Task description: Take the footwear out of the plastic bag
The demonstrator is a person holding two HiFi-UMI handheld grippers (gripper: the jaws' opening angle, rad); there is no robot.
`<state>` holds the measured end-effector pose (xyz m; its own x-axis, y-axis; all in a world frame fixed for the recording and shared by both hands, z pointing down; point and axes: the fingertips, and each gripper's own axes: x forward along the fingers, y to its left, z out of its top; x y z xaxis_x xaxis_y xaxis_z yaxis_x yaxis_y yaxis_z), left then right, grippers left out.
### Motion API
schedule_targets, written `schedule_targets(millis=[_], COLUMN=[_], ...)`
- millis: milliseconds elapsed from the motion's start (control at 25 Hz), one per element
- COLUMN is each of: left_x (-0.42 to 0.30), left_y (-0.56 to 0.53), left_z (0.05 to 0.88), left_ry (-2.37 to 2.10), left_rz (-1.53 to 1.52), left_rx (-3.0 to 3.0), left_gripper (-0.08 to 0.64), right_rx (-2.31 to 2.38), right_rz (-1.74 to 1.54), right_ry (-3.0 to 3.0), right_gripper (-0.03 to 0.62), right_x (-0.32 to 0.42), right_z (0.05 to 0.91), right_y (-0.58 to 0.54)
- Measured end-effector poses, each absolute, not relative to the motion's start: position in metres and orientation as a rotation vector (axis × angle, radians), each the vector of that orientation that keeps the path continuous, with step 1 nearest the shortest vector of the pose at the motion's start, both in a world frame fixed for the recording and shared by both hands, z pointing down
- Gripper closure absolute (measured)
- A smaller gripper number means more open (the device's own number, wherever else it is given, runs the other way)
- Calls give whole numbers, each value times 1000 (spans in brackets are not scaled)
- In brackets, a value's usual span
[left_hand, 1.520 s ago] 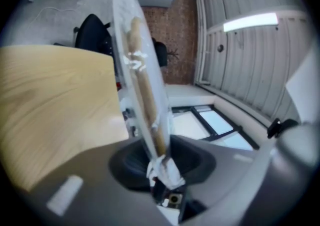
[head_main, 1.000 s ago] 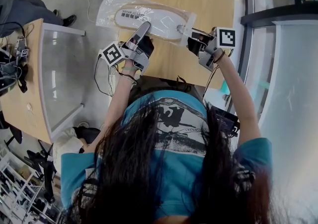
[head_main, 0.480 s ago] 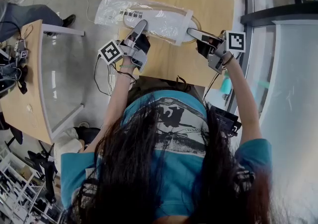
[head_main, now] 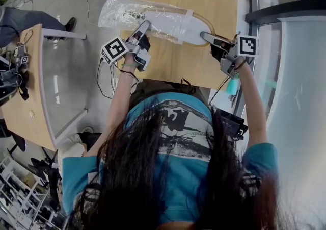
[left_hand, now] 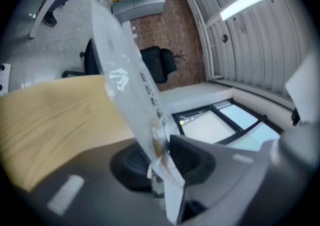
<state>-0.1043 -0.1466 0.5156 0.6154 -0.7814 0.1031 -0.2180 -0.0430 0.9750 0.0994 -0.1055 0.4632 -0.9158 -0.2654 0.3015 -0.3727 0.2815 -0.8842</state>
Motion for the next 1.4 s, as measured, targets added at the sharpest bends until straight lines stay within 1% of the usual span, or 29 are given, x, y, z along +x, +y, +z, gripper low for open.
schedule_targets(millis=[200, 360, 680, 1040, 1400], left_x=[-120, -115, -130, -151, -161], left_y=[-152, -155, -159, -158, -157], left_z=[532, 537, 554, 576, 594], left_ry=[-1000, -1073, -1258, -1337, -1350], left_rz=[-415, -280, -48, 11, 29], left_rx=[1621, 1697, 1750, 1694, 1657], left_gripper=[526, 532, 543, 546, 549], right_rx=[653, 681, 727, 806, 842], right_rz=[1672, 1639, 1591, 1501, 1489], right_ry=[-2445, -2440, -2397, -2326, -2282], right_gripper=[494, 494, 495, 497, 499], right_x=[115, 121, 126, 144, 159], right_z=[464, 464, 468, 475, 481], right_y=[-104, -102, -97, -91, -85])
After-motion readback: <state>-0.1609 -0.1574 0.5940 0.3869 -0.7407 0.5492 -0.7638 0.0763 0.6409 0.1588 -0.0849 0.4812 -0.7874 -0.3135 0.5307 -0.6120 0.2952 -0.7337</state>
